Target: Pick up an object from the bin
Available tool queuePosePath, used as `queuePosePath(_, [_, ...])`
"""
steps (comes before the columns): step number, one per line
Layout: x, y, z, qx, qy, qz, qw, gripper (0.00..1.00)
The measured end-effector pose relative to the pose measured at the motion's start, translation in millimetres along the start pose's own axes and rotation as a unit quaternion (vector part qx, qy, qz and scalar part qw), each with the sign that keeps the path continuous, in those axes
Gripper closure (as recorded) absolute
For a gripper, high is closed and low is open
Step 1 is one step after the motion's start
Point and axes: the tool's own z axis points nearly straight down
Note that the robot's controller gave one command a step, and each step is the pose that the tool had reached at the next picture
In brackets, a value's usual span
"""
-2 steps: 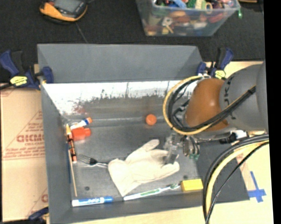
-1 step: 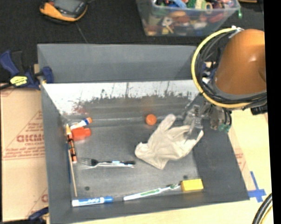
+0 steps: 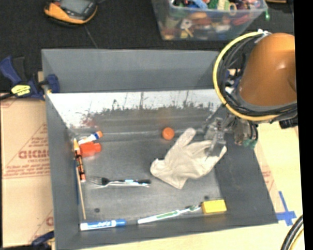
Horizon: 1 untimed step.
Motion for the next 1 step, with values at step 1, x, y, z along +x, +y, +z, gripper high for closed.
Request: queuePosePath(1, [-15.7, 25.2, 86.6, -0.001, -0.0035, 0.059, 0.9983, 1.0])
